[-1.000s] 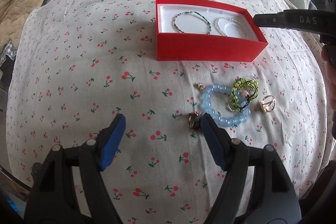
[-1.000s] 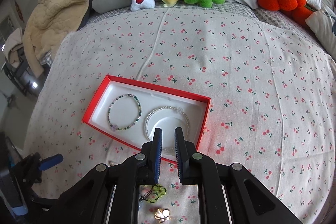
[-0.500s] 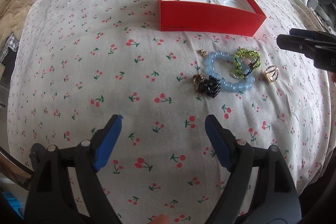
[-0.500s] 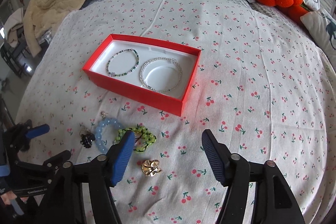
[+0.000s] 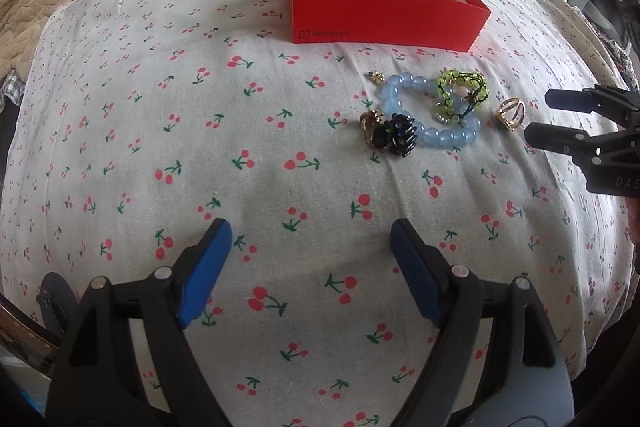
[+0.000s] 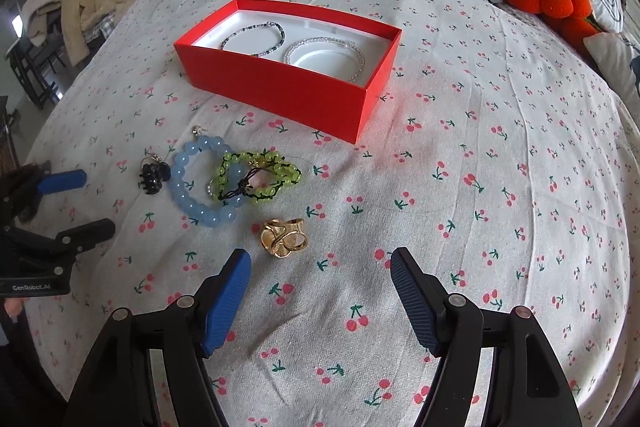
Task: Organize jewelry
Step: 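Grasp the black claw hair clip with left tool while right tool grasps gold ring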
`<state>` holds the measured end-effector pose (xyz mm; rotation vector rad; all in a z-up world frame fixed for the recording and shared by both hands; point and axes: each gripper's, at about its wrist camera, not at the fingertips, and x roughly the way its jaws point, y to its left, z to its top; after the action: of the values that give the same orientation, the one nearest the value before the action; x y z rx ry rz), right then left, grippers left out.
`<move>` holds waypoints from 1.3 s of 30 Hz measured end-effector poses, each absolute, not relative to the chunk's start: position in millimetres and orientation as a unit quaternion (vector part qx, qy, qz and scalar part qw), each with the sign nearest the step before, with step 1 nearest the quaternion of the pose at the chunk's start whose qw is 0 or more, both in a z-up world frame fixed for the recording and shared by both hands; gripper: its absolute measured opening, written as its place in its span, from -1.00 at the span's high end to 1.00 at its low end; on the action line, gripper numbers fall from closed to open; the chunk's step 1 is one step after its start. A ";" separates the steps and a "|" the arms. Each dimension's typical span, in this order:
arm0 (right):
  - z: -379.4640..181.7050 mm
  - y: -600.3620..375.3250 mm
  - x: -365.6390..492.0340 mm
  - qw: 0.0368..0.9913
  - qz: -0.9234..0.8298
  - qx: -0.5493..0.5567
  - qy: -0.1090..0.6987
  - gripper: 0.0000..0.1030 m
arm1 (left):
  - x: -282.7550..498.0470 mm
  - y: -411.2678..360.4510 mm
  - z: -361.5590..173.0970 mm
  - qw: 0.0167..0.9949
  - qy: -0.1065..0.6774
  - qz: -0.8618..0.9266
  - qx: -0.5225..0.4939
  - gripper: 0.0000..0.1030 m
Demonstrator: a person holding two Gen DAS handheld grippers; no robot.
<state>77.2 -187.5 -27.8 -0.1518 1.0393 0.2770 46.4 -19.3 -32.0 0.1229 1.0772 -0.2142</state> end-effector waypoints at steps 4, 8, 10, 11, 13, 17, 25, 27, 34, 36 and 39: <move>-32.1 -188.1 75.4 0.854 0.130 -0.075 0.499 -0.43 | 46.0 -24.9 -29.7 0.861 0.492 -0.121 0.041 -0.47; -33.3 -188.2 73.6 0.852 0.134 -0.074 0.501 -0.43 | 48.5 -33.9 -22.2 0.861 0.480 -0.167 0.005 0.14; -33.3 -188.2 73.5 0.852 0.136 -0.074 0.501 -0.43 | 51.5 -41.4 -20.6 0.857 0.479 -0.187 -0.004 0.26; -33.3 -188.1 73.3 0.852 0.137 -0.073 0.501 -0.43 | 52.8 -45.0 -20.9 0.856 0.479 -0.193 -0.005 0.30; -33.6 -187.6 73.2 0.851 0.139 -0.074 0.502 -0.43 | 55.8 -51.1 -22.0 0.857 0.478 -0.191 -0.003 0.31; -33.8 -188.2 73.0 0.850 0.139 -0.074 0.502 -0.43 | 64.1 -55.3 -24.9 0.863 0.477 -0.168 -0.008 0.31; -34.6 -185.2 75.2 0.849 0.142 -0.077 0.504 -0.43 | 77.3 -55.6 -30.4 0.866 0.482 -0.132 -0.027 0.56; -34.3 -184.8 76.3 0.849 0.144 -0.076 0.503 -0.43 | 77.4 -54.8 -31.1 0.866 0.483 -0.125 -0.025 0.71; -34.1 -182.7 80.3 0.848 0.148 -0.074 0.503 -0.43 | 71.6 -48.8 -28.7 0.866 0.484 -0.126 -0.022 0.71; -35.0 -181.1 81.9 0.847 0.148 -0.073 0.504 -0.43 | 68.5 -47.7 -26.5 0.866 0.484 -0.127 -0.017 0.71; -36.4 -177.9 84.4 0.846 0.149 -0.070 0.506 -0.43 | 63.9 -46.6 -22.9 0.867 0.482 -0.129 -0.012 0.71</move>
<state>84.4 -177.9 -36.4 -0.1473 1.0681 0.3149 63.9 -46.6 -22.9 -0.0253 1.0087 -0.2694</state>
